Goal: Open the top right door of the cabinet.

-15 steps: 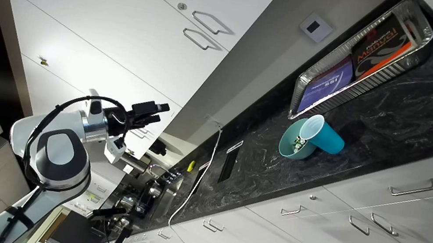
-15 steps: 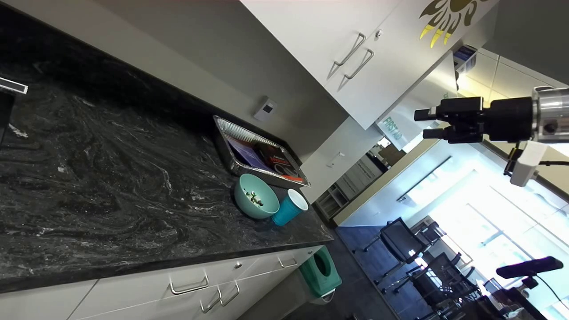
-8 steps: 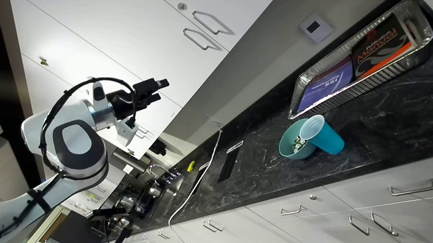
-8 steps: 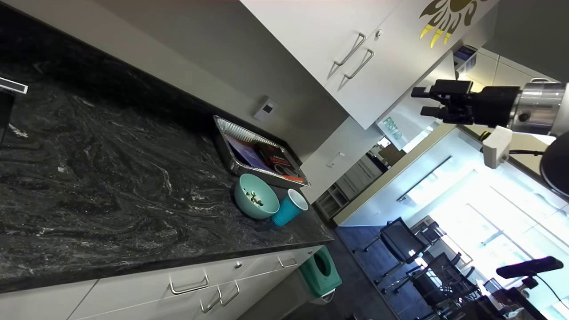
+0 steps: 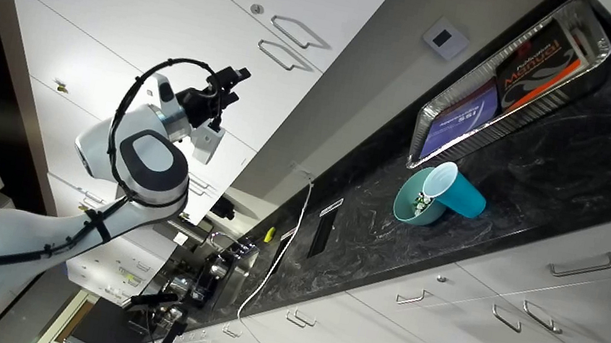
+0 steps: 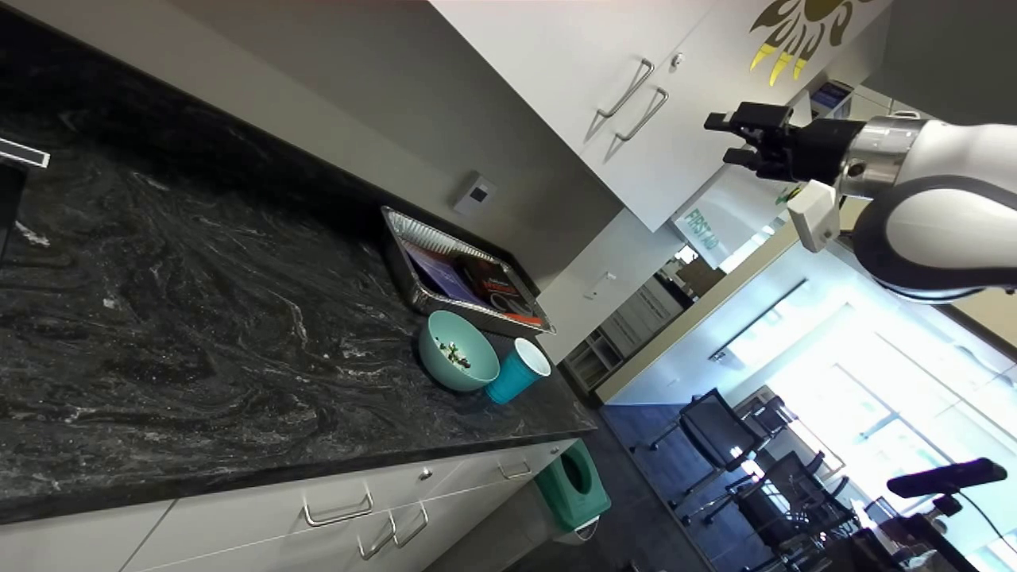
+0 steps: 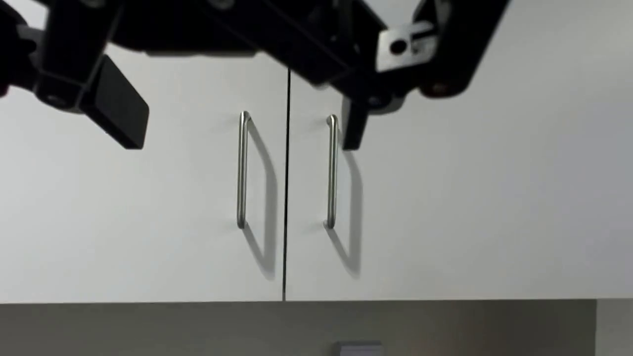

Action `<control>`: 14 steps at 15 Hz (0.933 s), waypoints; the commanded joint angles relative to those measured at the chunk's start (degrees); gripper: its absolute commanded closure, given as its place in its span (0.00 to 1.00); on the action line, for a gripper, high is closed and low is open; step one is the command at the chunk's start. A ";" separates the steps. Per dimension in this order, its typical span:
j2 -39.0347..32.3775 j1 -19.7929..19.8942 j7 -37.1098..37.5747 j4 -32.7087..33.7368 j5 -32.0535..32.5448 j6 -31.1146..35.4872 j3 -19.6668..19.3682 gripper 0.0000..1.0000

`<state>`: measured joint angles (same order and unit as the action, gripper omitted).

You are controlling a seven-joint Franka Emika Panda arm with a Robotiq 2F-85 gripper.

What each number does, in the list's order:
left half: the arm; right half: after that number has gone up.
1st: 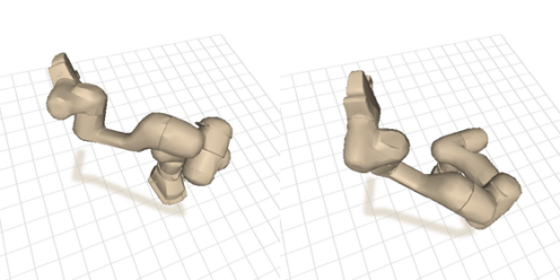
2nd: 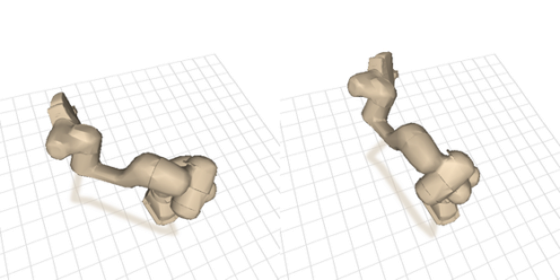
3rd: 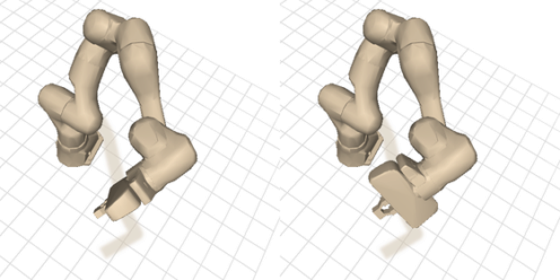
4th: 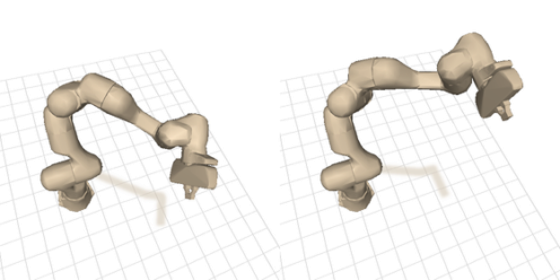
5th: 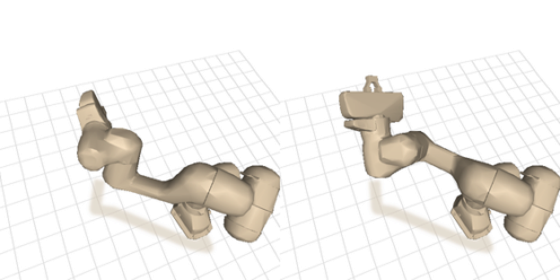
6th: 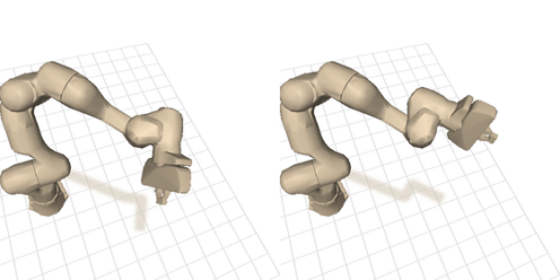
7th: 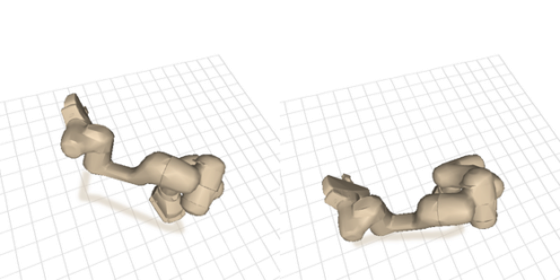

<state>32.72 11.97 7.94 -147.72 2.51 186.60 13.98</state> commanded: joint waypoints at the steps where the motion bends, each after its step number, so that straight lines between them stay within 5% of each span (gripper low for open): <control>1: -7.56 4.83 -0.45 7.78 0.93 1.59 3.07 0.00; 8: -16.14 9.03 -0.97 17.75 1.23 -0.32 5.47 0.00; 14: -16.38 8.01 0.00 16.64 0.57 -0.06 4.78 0.00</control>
<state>16.33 19.97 7.94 -131.08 3.08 186.54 18.76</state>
